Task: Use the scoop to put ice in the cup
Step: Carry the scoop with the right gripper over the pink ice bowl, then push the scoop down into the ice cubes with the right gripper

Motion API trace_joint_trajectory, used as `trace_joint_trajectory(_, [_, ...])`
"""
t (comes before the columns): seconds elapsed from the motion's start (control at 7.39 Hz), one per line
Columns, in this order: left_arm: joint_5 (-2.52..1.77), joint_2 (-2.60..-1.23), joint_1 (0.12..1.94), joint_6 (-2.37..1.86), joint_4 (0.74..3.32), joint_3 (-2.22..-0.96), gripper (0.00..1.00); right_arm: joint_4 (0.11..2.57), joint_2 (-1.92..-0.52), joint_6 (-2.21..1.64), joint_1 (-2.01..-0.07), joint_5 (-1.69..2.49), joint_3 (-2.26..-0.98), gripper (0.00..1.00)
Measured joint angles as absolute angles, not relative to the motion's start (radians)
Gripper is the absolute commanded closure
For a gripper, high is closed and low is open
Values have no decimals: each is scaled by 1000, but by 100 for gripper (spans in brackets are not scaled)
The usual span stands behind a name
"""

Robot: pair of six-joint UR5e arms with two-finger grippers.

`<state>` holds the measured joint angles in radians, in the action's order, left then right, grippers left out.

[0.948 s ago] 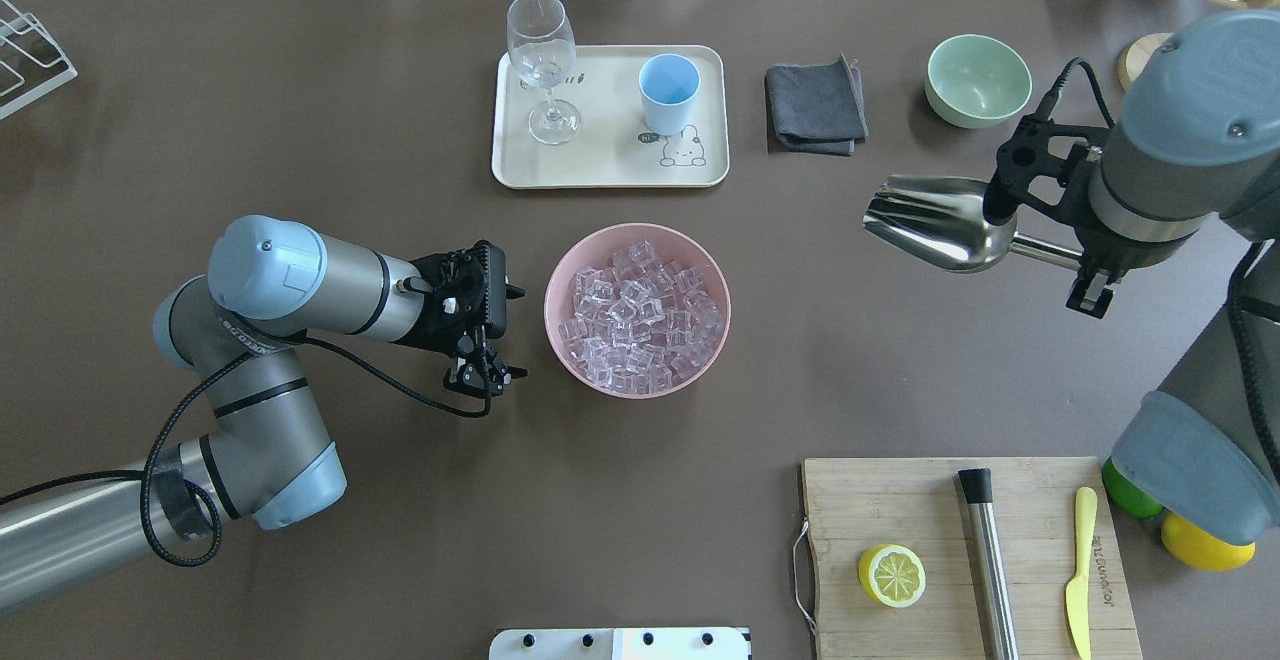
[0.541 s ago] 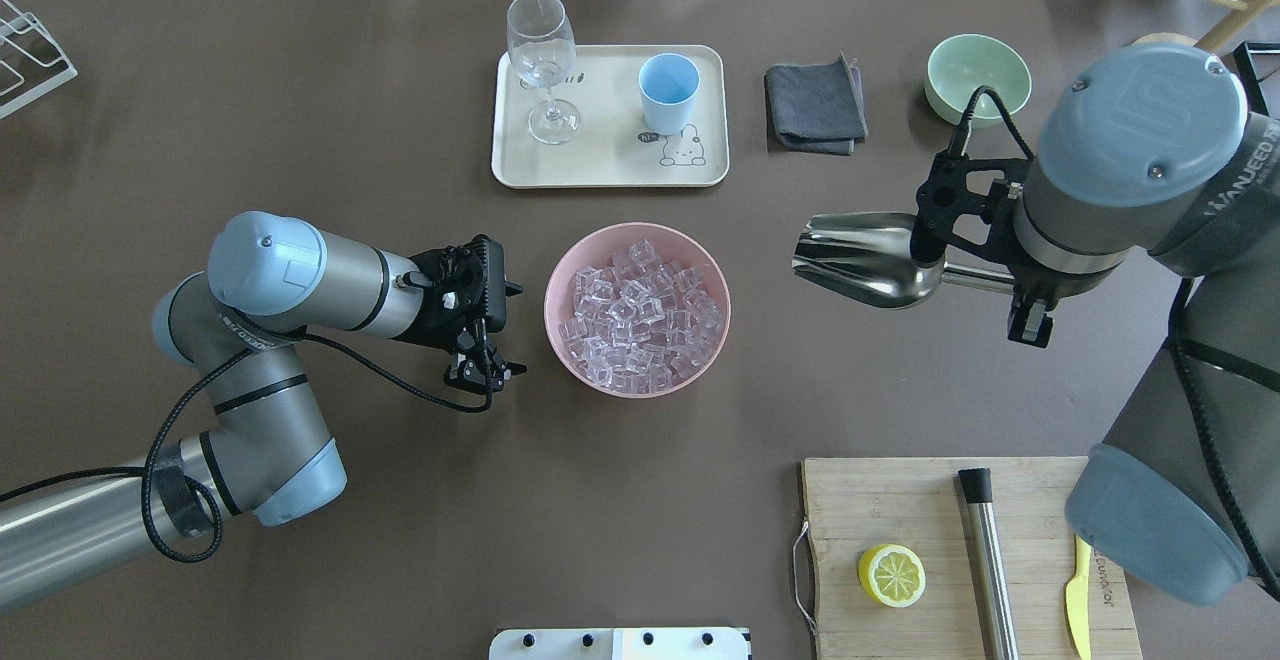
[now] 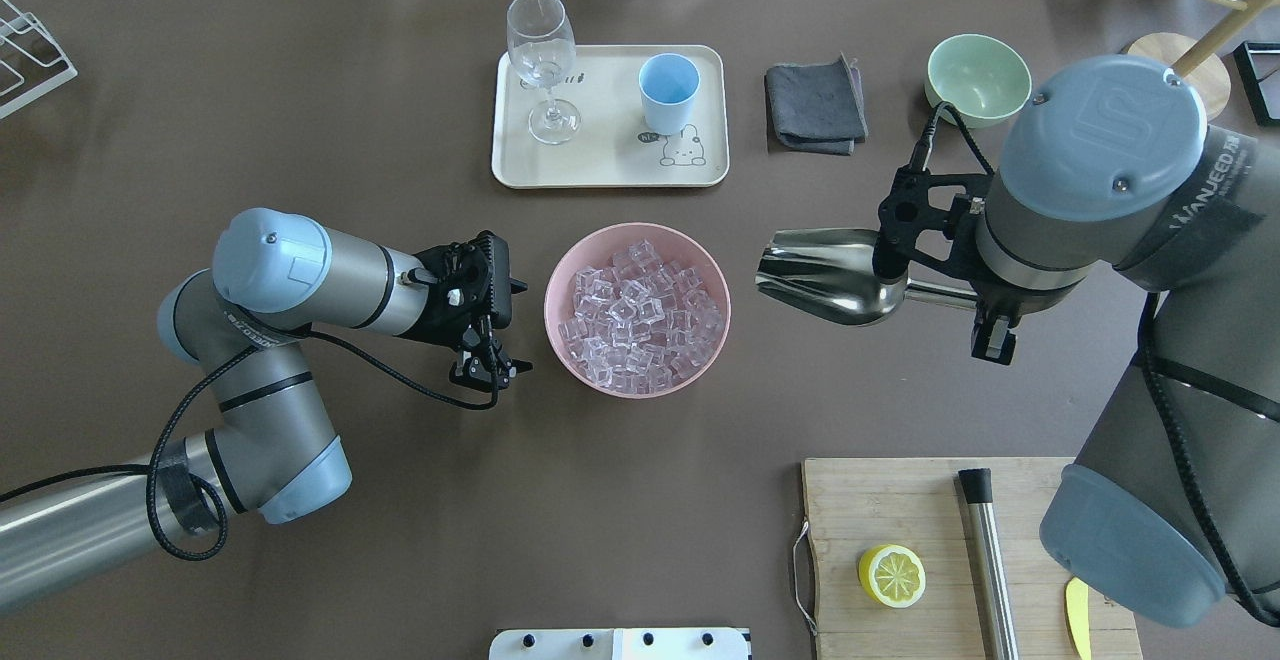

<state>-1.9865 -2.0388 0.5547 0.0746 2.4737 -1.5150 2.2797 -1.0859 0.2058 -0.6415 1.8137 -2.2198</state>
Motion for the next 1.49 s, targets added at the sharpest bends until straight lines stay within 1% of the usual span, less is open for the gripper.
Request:
trace_joint_trajectory(0.41, [-1987,-2040,561,72,2474,-1507,2,2353,-954,180,-621,1820,-2095,100])
trace_joint_trajectory(0.54, [-1987,-2040,563,72,2474,-1507,2,2400,-913,179,-618,1820,-2072,100])
trace_joint_trajectory(0.81, [-1986,-2043,564,72,2474,-1506,2,2449,-862,178,-613,1821,-2025,100])
trace_joint_trajectory(1.22, [-1987,-2047,564,72,2474,-1498,2,2459,-793,179,-604,1817,-1907,100])
trace_joint_trajectory(1.49, [-1987,-2051,564,71,2474,-1495,2,2485,-769,186,-601,1807,-1870,100])
